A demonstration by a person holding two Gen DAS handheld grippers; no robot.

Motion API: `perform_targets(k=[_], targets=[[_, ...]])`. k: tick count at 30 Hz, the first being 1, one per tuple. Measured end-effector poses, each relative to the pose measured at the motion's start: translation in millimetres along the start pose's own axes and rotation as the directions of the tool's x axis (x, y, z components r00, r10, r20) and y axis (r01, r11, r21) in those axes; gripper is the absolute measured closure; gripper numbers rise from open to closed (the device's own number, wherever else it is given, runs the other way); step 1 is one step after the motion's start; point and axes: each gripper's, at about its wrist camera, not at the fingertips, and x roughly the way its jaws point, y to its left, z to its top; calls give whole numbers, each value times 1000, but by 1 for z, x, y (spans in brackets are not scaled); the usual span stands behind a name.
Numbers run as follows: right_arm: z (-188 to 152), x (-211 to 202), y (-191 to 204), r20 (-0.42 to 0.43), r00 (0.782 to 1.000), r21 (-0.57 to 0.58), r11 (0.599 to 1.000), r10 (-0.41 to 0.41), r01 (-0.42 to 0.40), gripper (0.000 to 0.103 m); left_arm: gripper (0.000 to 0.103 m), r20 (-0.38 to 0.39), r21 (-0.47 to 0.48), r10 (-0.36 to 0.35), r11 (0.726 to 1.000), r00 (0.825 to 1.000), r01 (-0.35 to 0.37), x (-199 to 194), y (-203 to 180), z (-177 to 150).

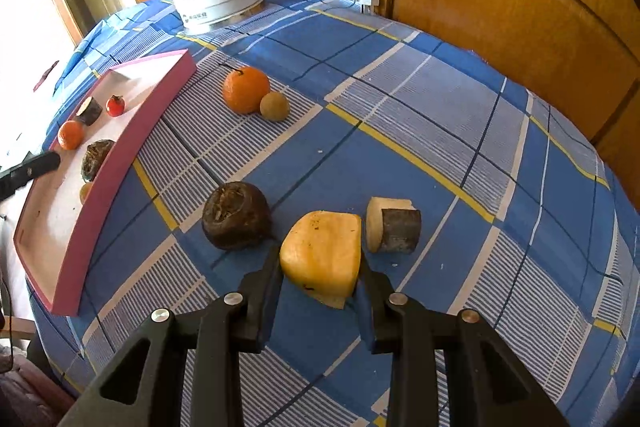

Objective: Organize fruits
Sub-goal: 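Close the right gripper on the yellow block fruit and lift it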

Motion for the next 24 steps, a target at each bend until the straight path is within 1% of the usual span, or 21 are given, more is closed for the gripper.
perform_targets(k=[2, 4, 9, 15, 20, 24], targets=[[1, -3, 2, 11, 1000, -4, 1000, 1, -1, 70, 54, 11, 7, 14, 1000, 1000, -14, -7, -2, -5], [1, -6, 2, 17, 1000, -5, 1000, 2, -2, 70, 51, 27, 15, 23, 1000, 999, -24, -13, -4, -7], [-1, -10, 5, 23, 1000, -14, 1000, 3, -3, 70, 51, 69, 43, 38, 998, 997, -41, -30, -8, -12], [-2, -11, 9, 24, 1000, -24, 1000, 7, -6, 70, 49, 80, 56, 42, 997, 996, -47, -37, -8, -19], [-2, -14, 8, 34, 999, -19, 1000, 13, -12, 70, 47, 93, 82, 66, 994, 993, -74, -40, -10, -23], [-3, -15, 10, 36, 999, -25, 1000, 19, -19, 70, 45, 84, 78, 70, 994, 994, -76, -39, -8, -27]])
